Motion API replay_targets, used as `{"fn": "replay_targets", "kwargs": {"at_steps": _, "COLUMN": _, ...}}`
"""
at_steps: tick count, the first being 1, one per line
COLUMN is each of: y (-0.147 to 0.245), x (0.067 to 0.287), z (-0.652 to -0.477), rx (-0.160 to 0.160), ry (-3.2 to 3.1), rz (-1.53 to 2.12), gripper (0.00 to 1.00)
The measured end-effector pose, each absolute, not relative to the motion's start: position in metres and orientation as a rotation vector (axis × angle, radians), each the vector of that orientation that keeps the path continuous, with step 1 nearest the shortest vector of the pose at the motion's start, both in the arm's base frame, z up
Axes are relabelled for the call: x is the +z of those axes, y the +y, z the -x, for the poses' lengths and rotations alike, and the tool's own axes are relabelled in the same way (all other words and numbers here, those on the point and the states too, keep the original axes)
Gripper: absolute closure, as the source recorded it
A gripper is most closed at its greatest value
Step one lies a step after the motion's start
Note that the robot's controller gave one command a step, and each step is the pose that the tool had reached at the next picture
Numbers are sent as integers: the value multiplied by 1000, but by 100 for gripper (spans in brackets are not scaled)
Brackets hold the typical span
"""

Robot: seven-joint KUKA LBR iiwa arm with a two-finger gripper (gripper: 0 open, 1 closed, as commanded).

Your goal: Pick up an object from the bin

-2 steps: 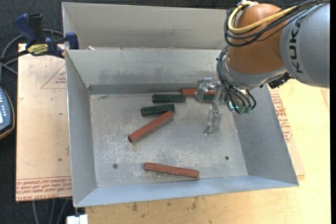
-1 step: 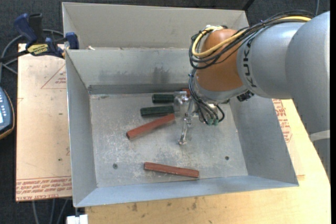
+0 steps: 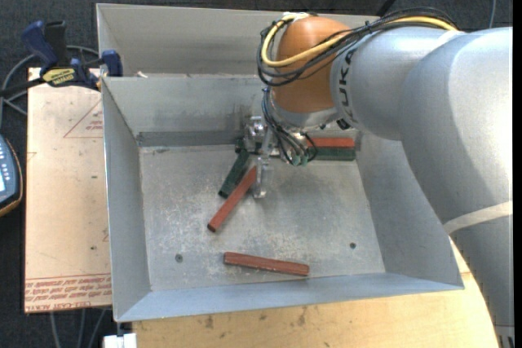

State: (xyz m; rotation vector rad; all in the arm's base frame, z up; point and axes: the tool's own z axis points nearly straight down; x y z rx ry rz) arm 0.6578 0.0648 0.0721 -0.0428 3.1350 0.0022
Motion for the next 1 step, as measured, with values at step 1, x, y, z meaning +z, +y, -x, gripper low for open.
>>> {"fn": "replay_targets", "kwargs": {"at_steps": 1, "y": 63, "x": 74, "z": -658, "rx": 3, "ry": 3130, "rz": 37, "gripper": 100}}
